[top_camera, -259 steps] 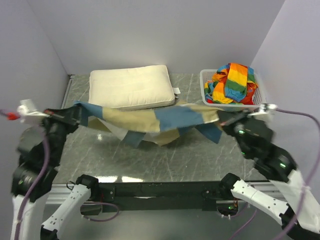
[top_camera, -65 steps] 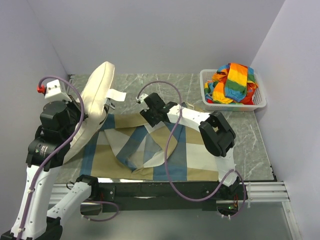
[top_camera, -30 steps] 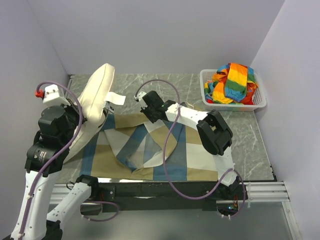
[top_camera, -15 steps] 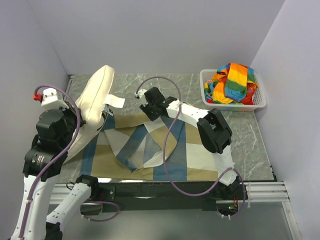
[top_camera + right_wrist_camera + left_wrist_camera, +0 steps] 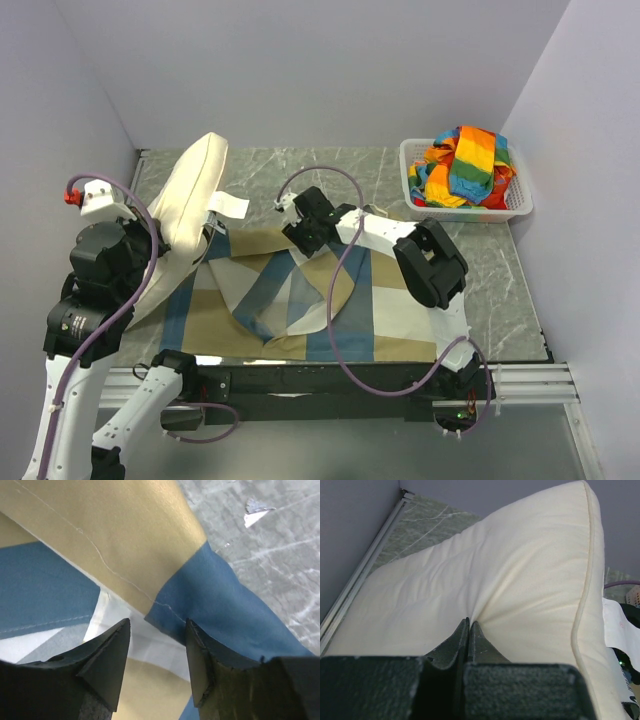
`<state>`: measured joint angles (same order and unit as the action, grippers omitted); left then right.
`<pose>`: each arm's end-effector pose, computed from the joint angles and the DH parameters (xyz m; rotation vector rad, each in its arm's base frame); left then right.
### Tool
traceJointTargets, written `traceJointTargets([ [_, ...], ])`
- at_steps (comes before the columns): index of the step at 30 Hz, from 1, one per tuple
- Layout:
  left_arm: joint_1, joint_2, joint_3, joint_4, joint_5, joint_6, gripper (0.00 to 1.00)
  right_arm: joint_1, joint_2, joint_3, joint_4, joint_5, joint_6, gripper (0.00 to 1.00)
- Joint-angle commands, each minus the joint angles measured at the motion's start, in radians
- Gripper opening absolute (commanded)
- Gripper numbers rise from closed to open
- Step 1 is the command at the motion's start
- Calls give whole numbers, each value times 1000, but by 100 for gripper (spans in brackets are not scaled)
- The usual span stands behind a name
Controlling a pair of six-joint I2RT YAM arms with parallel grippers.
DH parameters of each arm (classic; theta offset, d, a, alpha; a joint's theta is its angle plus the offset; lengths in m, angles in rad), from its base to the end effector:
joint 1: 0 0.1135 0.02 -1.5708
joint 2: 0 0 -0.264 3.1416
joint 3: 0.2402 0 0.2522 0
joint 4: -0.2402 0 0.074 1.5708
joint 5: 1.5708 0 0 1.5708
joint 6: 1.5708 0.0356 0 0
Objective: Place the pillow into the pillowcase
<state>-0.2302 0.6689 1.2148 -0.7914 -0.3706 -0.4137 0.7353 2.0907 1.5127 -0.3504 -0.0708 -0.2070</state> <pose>0.0955 -0.0091 0.4296 -0.4228 1.7507 -0.1231 0.3355 0.3069 0.1714 -1.1714 2.2341 0.3053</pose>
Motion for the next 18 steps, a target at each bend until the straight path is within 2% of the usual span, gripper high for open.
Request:
traceJointTargets([
  [1,2,-25,17,93,-14,-7,1,1,-93,-28,51,25,-19,56],
  [10,3,-29,9,95,-10,-10,1,-1,-47,7,36,28,-32,54],
  [18,3,-35,6,95,-13,-11,1,-1,-26,27,28,32,-43,43],
])
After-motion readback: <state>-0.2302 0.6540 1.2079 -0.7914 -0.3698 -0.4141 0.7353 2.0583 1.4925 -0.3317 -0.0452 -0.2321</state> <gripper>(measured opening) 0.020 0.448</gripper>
